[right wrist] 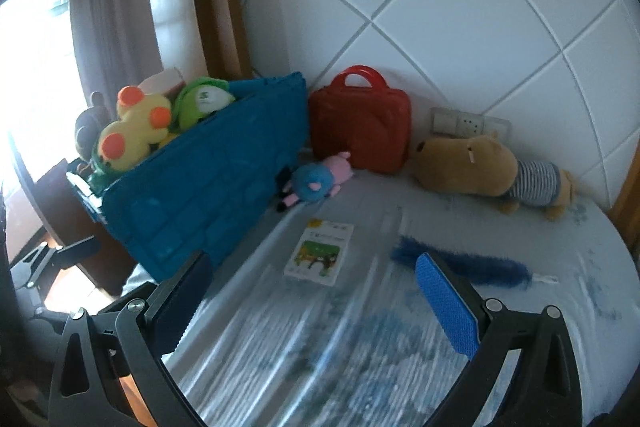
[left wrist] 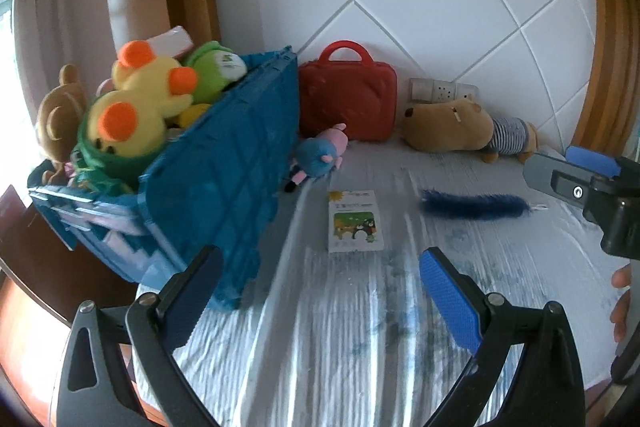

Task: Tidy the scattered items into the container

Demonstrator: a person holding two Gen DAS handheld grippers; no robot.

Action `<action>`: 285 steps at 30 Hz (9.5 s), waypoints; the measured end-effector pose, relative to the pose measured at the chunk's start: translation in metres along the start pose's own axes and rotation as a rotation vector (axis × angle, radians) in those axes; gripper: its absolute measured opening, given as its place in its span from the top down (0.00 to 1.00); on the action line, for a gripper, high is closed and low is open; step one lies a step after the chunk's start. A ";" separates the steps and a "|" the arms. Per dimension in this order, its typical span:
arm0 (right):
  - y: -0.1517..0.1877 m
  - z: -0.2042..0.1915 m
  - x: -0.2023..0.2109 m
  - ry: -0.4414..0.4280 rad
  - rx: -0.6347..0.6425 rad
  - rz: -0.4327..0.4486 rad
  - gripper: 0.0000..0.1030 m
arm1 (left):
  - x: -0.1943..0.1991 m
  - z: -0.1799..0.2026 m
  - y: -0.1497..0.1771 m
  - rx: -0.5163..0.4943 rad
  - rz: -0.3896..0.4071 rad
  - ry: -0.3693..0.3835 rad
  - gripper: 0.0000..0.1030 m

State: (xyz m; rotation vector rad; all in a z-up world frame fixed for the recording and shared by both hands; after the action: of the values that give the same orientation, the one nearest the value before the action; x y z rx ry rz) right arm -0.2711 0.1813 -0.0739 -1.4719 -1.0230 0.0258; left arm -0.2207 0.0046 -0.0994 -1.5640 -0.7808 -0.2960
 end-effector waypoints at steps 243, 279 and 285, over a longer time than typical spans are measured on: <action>-0.172 0.006 -0.122 -0.386 0.251 0.188 0.19 | -0.046 -0.025 -0.239 -0.206 0.249 -0.080 0.27; -0.301 -0.119 -0.369 -0.034 0.246 -0.046 0.01 | -0.285 -0.222 -0.341 0.010 -0.178 -0.020 0.21; -0.288 -0.118 -0.351 -0.021 0.242 -0.052 0.01 | -0.271 -0.216 -0.332 0.001 -0.182 -0.007 0.21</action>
State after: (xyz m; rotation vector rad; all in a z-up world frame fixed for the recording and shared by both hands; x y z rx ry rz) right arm -0.5762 -0.1688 -0.0047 -1.2269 -1.0369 0.1240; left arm -0.5740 -0.2940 0.0291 -1.4964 -0.9305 -0.4235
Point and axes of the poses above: each gripper's, at about its wrist camera, not at the fingertips, and x roughly against the way its jaws point, z to its right, y to its underside, the point moved 6 cm from there along -x, roughly the way its jaws point, and after that the axes turned 11 degrees about -y, right-handed, at the moved point
